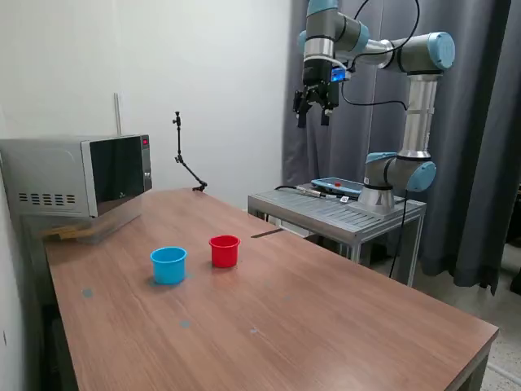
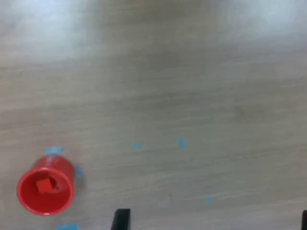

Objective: Place red objects in the red bin, and blue objects in the blue bin.

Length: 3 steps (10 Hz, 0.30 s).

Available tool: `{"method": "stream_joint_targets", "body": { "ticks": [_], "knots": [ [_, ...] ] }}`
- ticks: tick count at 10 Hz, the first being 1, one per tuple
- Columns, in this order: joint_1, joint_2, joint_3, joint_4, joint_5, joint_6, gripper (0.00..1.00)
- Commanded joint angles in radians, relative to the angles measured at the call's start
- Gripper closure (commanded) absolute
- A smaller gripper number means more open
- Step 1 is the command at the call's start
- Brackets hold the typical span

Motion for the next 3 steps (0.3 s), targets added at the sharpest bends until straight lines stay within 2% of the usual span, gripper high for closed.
{"method": "stream_joint_targets", "body": {
  "ticks": [1,2,3],
  "knots": [
    [0.005,-0.077,0.007,0.088,0.0,0.0,0.0],
    [0.012,-0.091,0.011,0.097,0.0,0.0,0.0],
    [0.049,-0.097,0.014,0.108,0.0,0.001,0.0]
  ]
}}
